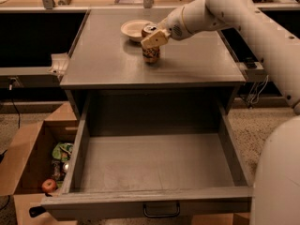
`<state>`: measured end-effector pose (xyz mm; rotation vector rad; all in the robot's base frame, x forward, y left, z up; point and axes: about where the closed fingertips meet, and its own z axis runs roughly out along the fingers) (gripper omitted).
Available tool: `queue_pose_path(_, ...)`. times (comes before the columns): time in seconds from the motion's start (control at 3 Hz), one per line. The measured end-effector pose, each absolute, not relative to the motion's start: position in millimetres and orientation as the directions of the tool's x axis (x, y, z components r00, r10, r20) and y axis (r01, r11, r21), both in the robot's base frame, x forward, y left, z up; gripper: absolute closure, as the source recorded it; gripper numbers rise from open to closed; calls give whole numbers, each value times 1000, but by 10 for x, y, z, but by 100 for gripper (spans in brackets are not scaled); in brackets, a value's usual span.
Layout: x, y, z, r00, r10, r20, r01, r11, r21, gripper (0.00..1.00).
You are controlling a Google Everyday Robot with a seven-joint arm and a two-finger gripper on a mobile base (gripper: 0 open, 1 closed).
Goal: Pick orange can from top drawer and place on counter
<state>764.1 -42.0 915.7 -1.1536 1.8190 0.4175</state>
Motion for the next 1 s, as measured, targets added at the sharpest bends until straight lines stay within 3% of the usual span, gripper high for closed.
queue_pose_path(0.33,7834,-379,9101,-165,-557,-814,-848,502,-171,96)
queue_pose_path(1.0,7834,-378,9101,-165,-557,-814,-848,502,-171,50)
